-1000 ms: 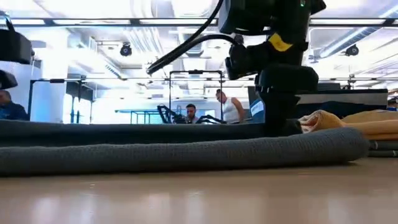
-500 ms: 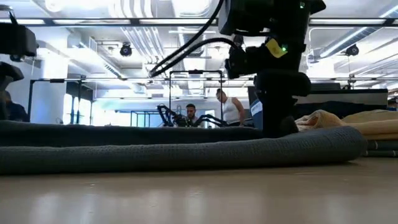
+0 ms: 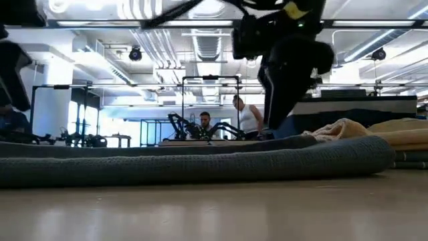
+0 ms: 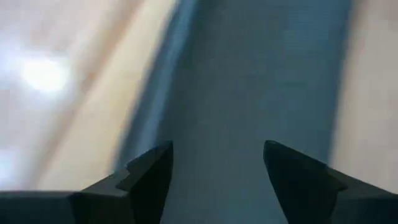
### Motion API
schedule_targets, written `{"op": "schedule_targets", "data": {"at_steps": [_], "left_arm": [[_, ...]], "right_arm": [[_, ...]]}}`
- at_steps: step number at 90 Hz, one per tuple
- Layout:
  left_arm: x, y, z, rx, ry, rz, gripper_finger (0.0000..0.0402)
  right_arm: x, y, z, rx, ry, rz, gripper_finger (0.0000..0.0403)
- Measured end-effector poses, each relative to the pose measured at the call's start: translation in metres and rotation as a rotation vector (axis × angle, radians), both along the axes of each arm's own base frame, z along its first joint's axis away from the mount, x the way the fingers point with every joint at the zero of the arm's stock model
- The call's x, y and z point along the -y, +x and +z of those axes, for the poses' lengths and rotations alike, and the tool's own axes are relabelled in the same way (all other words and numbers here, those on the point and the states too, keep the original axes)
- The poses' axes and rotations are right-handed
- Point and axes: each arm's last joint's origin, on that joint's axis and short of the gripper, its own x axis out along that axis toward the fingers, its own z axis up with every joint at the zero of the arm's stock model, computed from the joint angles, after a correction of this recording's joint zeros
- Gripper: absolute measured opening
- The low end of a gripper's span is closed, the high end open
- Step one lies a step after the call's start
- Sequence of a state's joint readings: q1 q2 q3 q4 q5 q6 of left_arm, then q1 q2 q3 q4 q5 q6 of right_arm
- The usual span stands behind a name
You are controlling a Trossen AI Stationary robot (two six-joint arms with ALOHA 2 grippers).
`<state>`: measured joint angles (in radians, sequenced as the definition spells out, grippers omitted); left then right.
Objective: Fold towel
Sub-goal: Fold the gray kitchen towel
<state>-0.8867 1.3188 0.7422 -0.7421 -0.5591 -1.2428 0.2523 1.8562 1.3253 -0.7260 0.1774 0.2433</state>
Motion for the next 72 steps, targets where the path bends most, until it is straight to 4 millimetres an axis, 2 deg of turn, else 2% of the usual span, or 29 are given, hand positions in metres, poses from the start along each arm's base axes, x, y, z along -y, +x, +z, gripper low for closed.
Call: {"op": "schedule_targets", "data": {"at_steps": [15,48,72], "left_arm": [[0.003,0.001,-0.022,0.005,-0.057,-0.013,0.0202],[0.009,-0.003,-0.042,-0.079,-0.112,-0.034,0.0147],[0.021,-0.014,-0.051,-0.124,-0.16,-0.064,0.0113]], "right_arm": [[-0.013,0.001,-0.022,0.087,0.044,0.046,0.0229],[-0.023,-0.007,-0.045,0.165,0.094,0.017,0.02],[-0.03,-0.023,-0.06,0.147,0.168,-0.058,0.0206]]}}
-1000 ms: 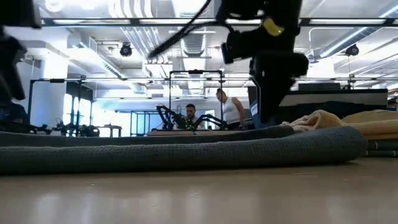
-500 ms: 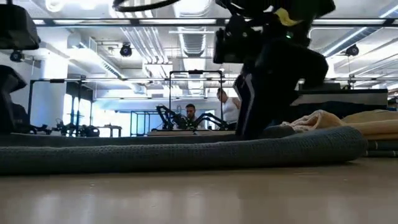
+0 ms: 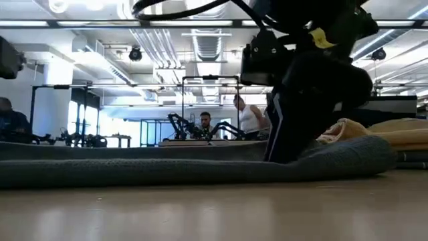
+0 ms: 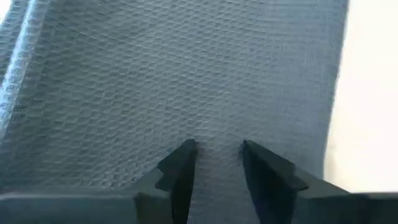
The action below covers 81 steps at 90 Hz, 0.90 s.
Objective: Fold towel
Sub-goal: Fold the gray kitchen towel
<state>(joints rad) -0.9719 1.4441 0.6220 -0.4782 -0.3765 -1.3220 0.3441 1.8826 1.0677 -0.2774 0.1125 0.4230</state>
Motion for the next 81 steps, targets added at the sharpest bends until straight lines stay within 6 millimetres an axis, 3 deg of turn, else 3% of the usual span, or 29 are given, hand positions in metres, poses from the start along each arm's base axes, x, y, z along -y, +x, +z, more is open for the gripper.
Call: {"op": "schedule_targets", "data": {"at_steps": [24,47,58,69,81], "left_arm": [[0.008,-0.008,0.005,0.006,-0.043,-0.006,0.0092],[0.019,0.003,0.033,0.144,-0.048,-0.046,0.0077],[0.02,0.008,0.043,0.271,0.041,-0.055,0.0078],[0.015,0.014,0.045,0.387,0.172,-0.033,0.0083],[0.008,0.018,0.035,0.4,0.212,0.002,0.0078]], "right_arm": [[-0.017,-0.008,0.0,-0.02,-0.002,0.033,0.0218],[-0.025,0.024,0.035,0.115,-0.007,0.136,0.0256],[-0.018,0.037,0.049,0.175,-0.022,0.141,0.0272],[-0.011,0.046,0.051,0.259,-0.009,0.125,0.0279],[-0.007,0.045,0.043,0.325,-0.008,0.136,0.0272]]}}
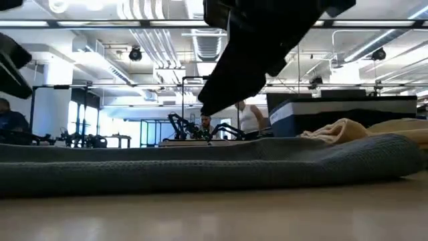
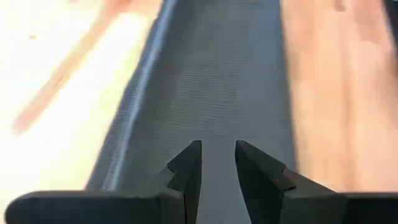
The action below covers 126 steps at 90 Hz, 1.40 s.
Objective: Fold towel
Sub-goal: Fold the gray kitchen towel
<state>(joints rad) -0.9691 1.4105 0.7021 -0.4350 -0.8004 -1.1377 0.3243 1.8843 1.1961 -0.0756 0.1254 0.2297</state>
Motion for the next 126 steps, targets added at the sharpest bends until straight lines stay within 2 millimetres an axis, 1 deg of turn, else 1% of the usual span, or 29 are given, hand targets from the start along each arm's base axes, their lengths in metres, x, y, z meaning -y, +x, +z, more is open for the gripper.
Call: {"op": "schedule_targets", "data": {"at_steps": [12,25,36,45,61,73,86,100,126], "left_arm": [[0.0,0.0,-0.016,0.003,-0.054,-0.011,0.0062],[0.002,0.0,-0.035,-0.011,-0.136,-0.019,0.0041],[0.003,-0.001,-0.048,-0.072,-0.137,-0.033,0.0025],[0.002,-0.002,-0.056,-0.104,-0.13,-0.023,0.002],[0.003,-0.001,-0.058,-0.117,-0.158,-0.014,0.002],[0.003,-0.002,-0.056,-0.119,-0.159,-0.03,0.0019],[0.003,0.0,-0.054,-0.121,-0.144,-0.049,0.0019],[0.003,0.0,-0.053,-0.119,-0.149,-0.05,0.0019],[0.004,0.0,-0.053,-0.118,-0.15,-0.051,0.0019]], "right_arm": [[0.0,-0.007,-0.012,0.023,0.012,-0.002,0.0257],[0.001,-0.026,-0.035,-0.068,0.016,-0.029,0.0239],[0.003,-0.043,-0.052,-0.13,0.015,-0.054,0.0225],[0.001,-0.05,-0.057,-0.14,0.039,-0.091,0.0215],[-0.015,-0.058,-0.057,-0.146,0.071,-0.108,0.0202],[-0.027,-0.056,-0.052,-0.116,0.07,-0.077,0.0195],[-0.031,-0.052,-0.047,-0.094,0.066,-0.06,0.0196],[-0.028,-0.05,-0.049,-0.085,0.06,-0.121,0.021],[-0.028,-0.05,-0.049,-0.078,0.067,-0.135,0.0254]]}}
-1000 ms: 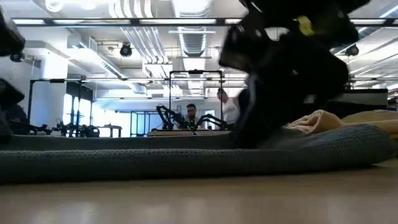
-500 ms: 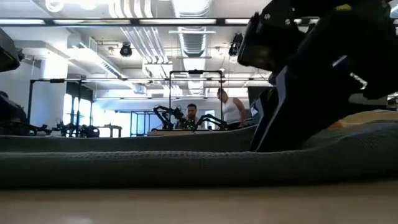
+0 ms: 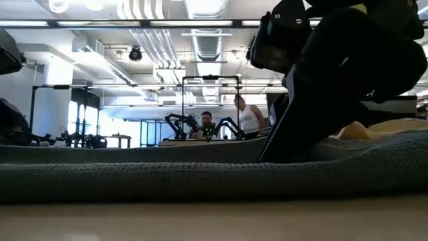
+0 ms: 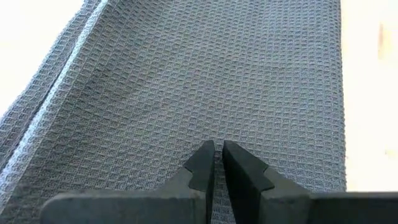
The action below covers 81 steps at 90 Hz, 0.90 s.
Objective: Fold towel
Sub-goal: Fold the gray kitchen towel
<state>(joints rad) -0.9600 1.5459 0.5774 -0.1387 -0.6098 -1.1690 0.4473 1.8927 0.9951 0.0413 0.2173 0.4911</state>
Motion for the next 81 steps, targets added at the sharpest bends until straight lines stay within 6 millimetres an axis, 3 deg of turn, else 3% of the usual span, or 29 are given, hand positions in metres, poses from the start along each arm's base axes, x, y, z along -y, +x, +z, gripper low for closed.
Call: {"op": "schedule_targets", "data": {"at_steps": [21,39,60,81], "left_arm": [[0.001,0.0,0.0,0.005,-0.007,0.0,0.0019],[0.002,0.001,0.002,0.014,-0.025,-0.002,0.0019],[0.002,0.001,0.01,0.035,-0.063,-0.005,0.0019],[0.002,0.005,0.011,0.06,-0.073,0.008,0.0019]], "right_arm": [[0.001,-0.001,0.002,-0.017,0.019,0.005,0.027],[0.0,-0.009,0.027,-0.022,0.086,-0.033,0.0275],[-0.013,-0.042,0.05,-0.113,0.203,-0.151,0.0266],[-0.017,-0.083,0.028,-0.159,0.313,-0.483,0.0253]]}}
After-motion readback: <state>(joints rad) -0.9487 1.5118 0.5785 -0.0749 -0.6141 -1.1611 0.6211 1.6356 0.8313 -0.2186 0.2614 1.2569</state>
